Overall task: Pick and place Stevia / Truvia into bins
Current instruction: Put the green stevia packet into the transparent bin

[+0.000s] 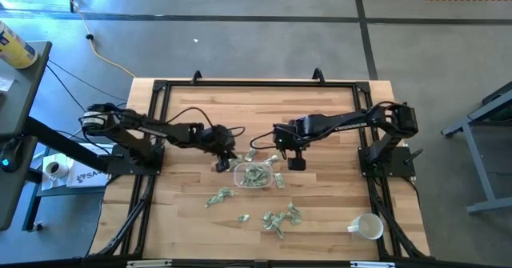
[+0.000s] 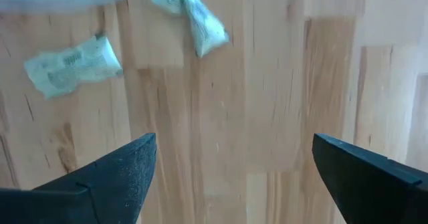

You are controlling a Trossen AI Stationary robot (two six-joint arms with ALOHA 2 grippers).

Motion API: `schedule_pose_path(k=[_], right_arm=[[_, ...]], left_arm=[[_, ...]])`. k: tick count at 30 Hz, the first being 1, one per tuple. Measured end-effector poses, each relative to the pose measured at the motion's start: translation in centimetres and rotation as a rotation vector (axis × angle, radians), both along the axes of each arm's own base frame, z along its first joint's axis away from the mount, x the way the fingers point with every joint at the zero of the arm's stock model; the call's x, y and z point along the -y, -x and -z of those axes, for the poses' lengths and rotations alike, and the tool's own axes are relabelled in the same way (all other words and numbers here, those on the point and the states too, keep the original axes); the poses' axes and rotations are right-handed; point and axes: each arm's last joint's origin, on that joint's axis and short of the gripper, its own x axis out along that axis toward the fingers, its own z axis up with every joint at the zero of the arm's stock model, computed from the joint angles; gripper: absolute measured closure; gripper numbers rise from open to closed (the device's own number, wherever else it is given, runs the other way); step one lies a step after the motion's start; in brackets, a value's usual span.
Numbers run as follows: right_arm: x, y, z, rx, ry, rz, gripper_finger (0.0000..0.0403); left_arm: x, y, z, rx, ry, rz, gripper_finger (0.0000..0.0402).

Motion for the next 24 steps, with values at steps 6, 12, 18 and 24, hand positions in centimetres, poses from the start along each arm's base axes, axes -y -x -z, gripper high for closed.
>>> schedule_pose_path(k=[6, 12, 18, 24], right_arm=[[0.0, -0.2, -0.1, 0.023, 0.011, -0.01, 0.0018], [0.2, -0.3, 0.0, 0.026, 0.05, -0.007, 0.0018], [0.2, -0.3, 0.0, 0.025, 0.059, -0.007, 0.0018], [0.3, -0.2, 0.0, 0.019, 0.079, 0.005, 0.0018]], left_arm=[[-0.9, 0.0, 0.5, -0.022, 0.045, 0.004, 0.0213], [-0.6, -0.2, 1.9, -0.066, 0.076, 0.04, 0.0213], [-0.5, -0.5, 2.8, -0.098, 0.043, 0.059, 0.0218], [-0.7, -0.5, 2.9, -0.107, -0.009, 0.034, 0.03]])
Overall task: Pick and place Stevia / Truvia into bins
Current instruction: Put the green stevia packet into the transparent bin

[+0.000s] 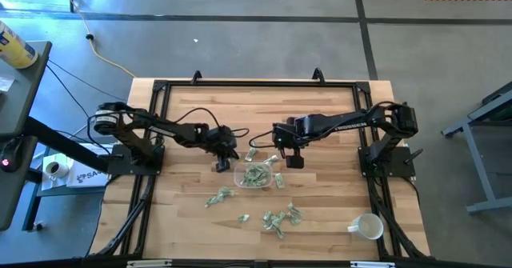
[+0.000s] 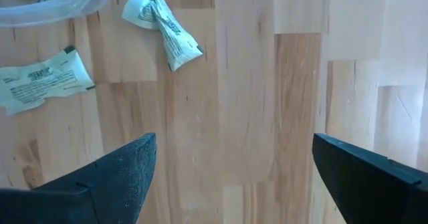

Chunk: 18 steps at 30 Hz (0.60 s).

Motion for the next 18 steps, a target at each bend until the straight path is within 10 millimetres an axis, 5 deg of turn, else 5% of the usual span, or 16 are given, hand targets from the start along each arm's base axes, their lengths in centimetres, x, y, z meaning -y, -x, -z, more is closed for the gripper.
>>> schedule_pose_path(k=[4, 13, 18], right_arm=[[0.0, 0.0, 0.0, -0.003, 0.003, 0.002, 0.0018], [0.0, 0.2, 0.0, -0.023, 0.003, -0.001, 0.0018], [0.0, 0.6, 0.2, -0.067, 0.001, -0.027, 0.0018]], left_arm=[[-0.1, -0.3, -0.3, 0.01, -0.026, -0.017, 0.0374], [-0.8, -4.0, -5.7, 0.051, -0.073, -0.059, 0.0357], [0.0, -5.2, -8.3, 0.086, 0.069, 0.027, 0.0374]])
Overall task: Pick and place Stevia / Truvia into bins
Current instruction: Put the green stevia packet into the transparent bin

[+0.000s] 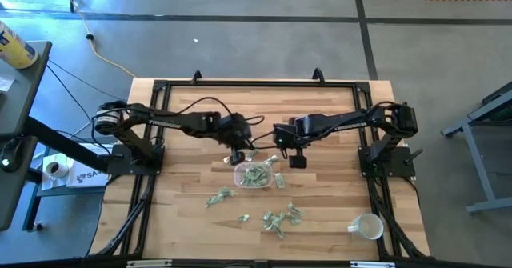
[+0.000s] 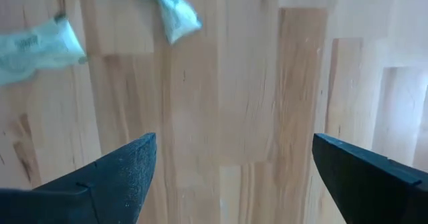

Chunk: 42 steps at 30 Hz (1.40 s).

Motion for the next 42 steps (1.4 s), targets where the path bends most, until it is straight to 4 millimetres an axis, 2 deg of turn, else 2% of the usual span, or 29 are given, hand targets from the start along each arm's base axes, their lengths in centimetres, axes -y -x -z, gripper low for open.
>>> schedule_pose_path(k=[4, 8, 13, 17, 26, 36, 42], right_arm=[[-0.2, 0.9, 0.5, -0.003, -0.019, -0.042, 0.0018], [-0.4, 3.0, 0.8, 0.047, -0.02, -0.047, 0.0018], [-0.6, 5.6, 0.6, 0.126, -0.024, -0.013, 0.0018], [-0.6, 6.7, -0.1, 0.186, -0.015, 0.022, 0.0018], [-0.6, 6.6, -0.7, 0.254, -0.012, 0.05, 0.0018], [-0.6, 6.6, -0.7, 0.258, -0.016, 0.074, 0.0018], [-0.6, 6.5, -0.8, 0.269, -0.021, 0.091, 0.0018]], left_arm=[[2.7, -0.2, -0.1, 0.003, 0.08, 0.038, 0.0374], [5.6, -0.2, 0.1, -0.008, 0.077, 0.002, 0.0374], [7.6, -0.1, 0.5, -0.031, 0.108, -0.103, 0.0374], [8.1, -0.1, 1.4, -0.072, 0.148, -0.166, 0.0374], [8.4, -1.3, 4.6, -0.136, 0.184, -0.211, 0.0369], [8.4, -1.2, 3.9, -0.119, 0.194, -0.205, 0.0254], [8.4, -1.3, 3.8, -0.105, 0.197, -0.202, 0.0228]])
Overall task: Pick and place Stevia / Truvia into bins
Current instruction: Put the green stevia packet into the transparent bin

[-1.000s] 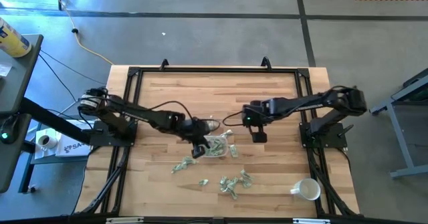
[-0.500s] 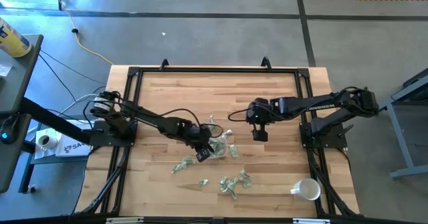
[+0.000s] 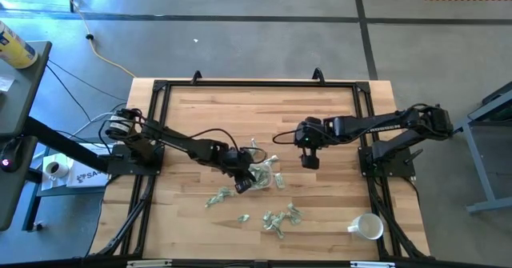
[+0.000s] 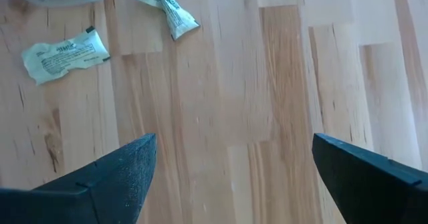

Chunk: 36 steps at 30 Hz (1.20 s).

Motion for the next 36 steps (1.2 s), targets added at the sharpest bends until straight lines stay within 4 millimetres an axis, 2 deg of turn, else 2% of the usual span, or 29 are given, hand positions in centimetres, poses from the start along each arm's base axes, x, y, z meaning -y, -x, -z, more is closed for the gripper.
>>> schedule_pose_path(k=[20, 24, 27, 31, 36], right_arm=[[0.0, -0.1, 0.0, 0.006, -0.001, 0.002, 0.0018], [0.0, -0.1, 0.0, 0.006, 0.0, -0.001, 0.0018], [0.0, -0.1, 0.0, 0.006, 0.0, -0.001, 0.0018], [0.0, -0.1, 0.0, 0.006, 0.0, -0.003, 0.0018], [0.0, 0.1, 0.3, 0.0, 0.0, -0.002, 0.0018]], left_arm=[[0.1, -0.2, -0.2, 0.02, 0.021, 0.009, 0.0225], [0.3, -0.9, -1.5, 0.027, 0.045, 0.025, 0.0224], [0.2, -0.9, -2.3, -0.013, -0.004, 0.03, 0.0224], [0.1, -1.0, -2.9, -0.033, -0.057, 0.043, 0.0224], [0.3, -1.3, -2.9, -0.013, -0.029, 0.079, 0.0224]])
